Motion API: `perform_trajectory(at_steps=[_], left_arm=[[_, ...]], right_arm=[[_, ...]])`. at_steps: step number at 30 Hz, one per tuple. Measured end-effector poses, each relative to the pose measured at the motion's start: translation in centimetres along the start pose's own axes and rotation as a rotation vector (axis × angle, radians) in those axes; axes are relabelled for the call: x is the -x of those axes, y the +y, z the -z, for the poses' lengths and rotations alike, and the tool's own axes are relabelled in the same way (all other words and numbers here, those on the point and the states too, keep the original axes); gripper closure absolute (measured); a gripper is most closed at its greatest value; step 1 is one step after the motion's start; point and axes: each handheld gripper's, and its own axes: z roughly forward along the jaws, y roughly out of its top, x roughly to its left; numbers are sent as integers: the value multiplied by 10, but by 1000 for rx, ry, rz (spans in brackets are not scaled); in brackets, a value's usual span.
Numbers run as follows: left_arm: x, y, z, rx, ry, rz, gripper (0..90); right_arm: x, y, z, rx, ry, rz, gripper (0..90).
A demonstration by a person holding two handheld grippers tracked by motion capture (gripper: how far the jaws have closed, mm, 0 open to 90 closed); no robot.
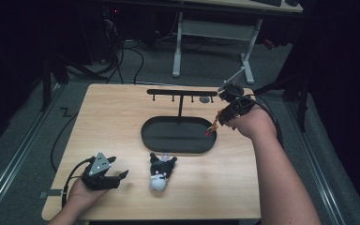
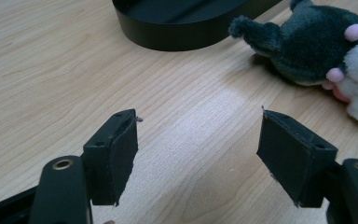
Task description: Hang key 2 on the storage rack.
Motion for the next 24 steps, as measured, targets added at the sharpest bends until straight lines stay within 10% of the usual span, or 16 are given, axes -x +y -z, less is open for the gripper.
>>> perform_trajectory(at_steps=[24], left_arm=[[-1,-1,0,-1,-5,2,290]], right_arm=[[12,47,-14,69,-62,-66,673]])
